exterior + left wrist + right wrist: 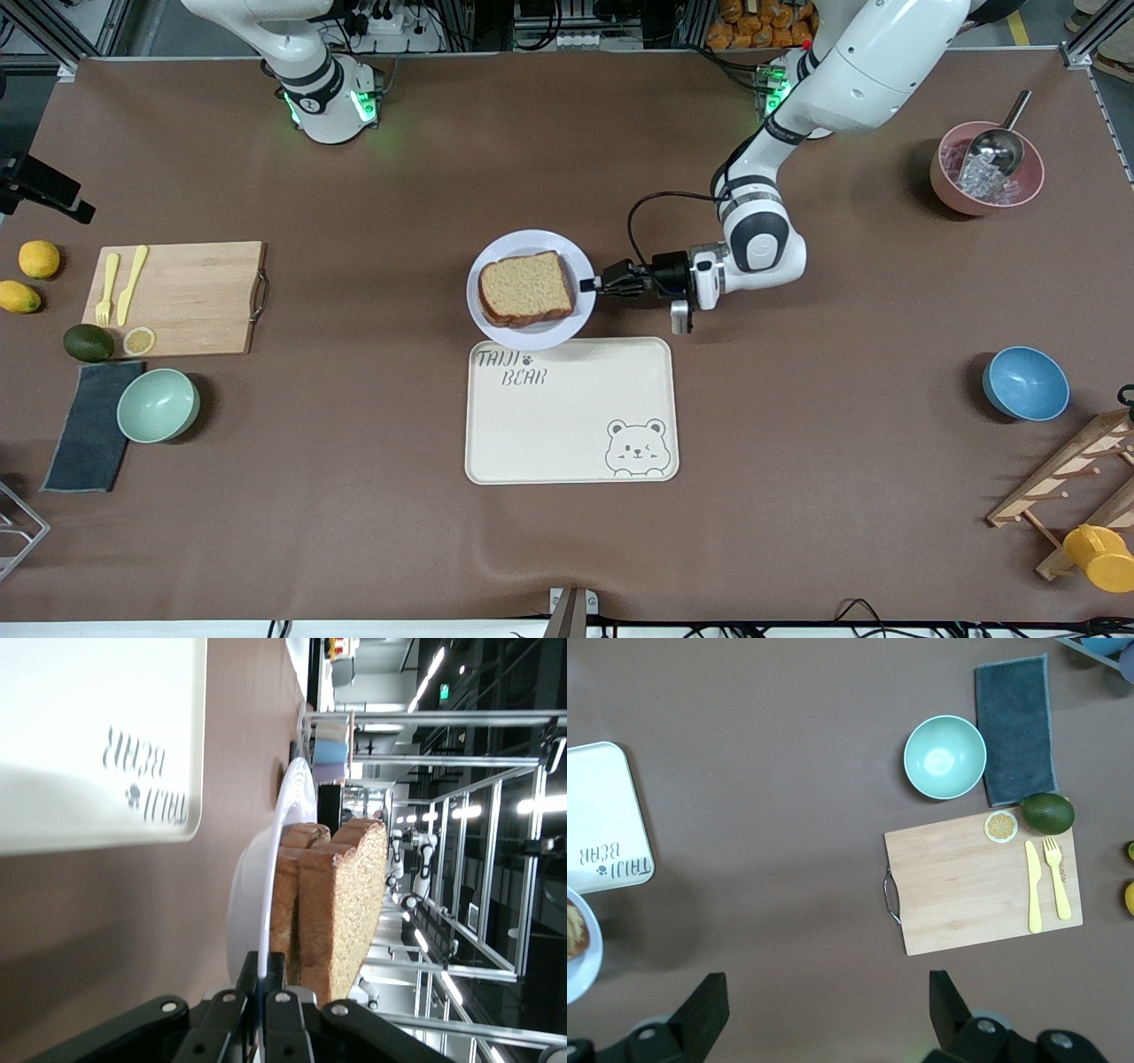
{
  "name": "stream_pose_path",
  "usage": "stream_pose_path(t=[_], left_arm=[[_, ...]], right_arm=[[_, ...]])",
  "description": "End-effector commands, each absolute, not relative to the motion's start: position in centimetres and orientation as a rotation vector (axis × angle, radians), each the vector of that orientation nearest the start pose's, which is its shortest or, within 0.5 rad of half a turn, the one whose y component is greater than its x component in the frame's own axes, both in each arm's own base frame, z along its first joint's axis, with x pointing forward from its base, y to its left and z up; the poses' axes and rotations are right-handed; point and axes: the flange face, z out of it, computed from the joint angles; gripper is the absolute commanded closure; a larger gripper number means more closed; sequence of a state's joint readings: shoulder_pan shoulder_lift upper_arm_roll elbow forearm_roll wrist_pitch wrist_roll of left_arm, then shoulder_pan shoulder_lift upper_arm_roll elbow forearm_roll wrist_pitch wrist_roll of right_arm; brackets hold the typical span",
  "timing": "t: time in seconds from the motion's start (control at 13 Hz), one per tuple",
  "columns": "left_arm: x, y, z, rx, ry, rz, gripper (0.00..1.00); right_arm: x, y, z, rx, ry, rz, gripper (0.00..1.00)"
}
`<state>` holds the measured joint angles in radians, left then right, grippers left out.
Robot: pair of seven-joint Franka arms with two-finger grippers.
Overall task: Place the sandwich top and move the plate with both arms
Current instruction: 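Slide the plate with the left gripper onto the bear-printed tray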
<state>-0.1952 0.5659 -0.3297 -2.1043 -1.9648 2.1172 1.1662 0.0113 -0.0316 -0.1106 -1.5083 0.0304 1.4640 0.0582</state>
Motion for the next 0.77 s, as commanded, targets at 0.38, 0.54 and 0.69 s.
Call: stream_pose_path(t=[0.38, 0.54, 0.69], left_arm=[[53.3, -31.6, 16.8, 1.69, 0.151, 0.11, 1.0], [55.1, -31.1, 16.3, 1.702, 0.156, 0.138, 1.0], [56.4, -31.3, 16.3, 1.725, 0.183, 0.132, 1.0]], right_arm=[[53.0, -4.9, 66.6, -3.11, 0.24, 0.021, 0.0], [53.0, -4.9, 66.6, -3.11, 0.245, 0.021, 0.0], [53.0, -4.9, 66.6, -3.11, 0.245, 0.021, 0.0]])
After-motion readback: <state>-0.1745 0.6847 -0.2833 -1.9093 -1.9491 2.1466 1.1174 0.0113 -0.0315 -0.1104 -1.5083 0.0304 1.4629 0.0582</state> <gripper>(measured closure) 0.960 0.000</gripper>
